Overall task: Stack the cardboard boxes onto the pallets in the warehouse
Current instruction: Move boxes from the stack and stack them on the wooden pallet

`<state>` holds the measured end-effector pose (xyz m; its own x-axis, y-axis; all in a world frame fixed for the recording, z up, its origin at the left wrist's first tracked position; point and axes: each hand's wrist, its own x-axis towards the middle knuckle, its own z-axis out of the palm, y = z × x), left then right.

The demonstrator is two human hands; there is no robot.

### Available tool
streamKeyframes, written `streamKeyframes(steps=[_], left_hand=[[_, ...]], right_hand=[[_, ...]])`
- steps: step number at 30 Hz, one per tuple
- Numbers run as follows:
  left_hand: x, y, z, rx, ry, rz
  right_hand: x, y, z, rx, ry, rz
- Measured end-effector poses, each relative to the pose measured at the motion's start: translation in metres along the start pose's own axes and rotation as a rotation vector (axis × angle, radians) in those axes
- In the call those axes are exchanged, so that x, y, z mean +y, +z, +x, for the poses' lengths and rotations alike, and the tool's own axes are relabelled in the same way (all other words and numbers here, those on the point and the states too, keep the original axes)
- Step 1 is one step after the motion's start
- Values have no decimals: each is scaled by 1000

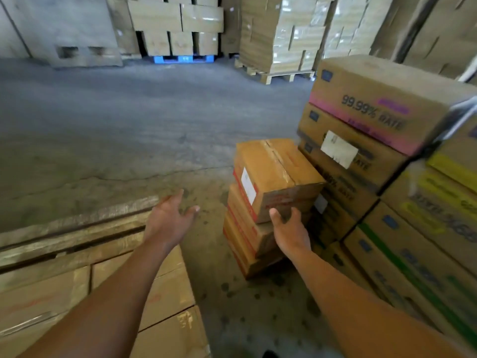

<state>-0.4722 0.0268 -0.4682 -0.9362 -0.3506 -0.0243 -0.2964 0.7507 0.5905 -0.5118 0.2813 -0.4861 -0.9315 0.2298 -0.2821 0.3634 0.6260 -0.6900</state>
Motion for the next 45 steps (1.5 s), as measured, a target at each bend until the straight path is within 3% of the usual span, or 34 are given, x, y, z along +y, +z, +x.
streamKeyframes(steps=[4, 12, 16, 21, 34, 40, 45], left_hand=[[61, 9, 54, 1, 16, 33], [152, 98, 178, -109, 22, 27], [166, 129, 221, -237, 63, 97], [168, 143, 288, -265, 114, 141], [148, 217, 514, -427, 316, 196], [135, 268, 548, -683, 248, 85], [131, 276, 552, -737, 156, -76]], right_hand=[[-6, -25, 48, -6, 14, 100], [4, -28, 189, -93, 118, 168], [15, -16, 238, -90, 242, 203], [7, 13, 270, -75, 358, 203], [-19, 109, 330, 383, 730, 556], [-18, 128, 330, 523, 758, 668], [-21, 129, 329, 521, 758, 747]])
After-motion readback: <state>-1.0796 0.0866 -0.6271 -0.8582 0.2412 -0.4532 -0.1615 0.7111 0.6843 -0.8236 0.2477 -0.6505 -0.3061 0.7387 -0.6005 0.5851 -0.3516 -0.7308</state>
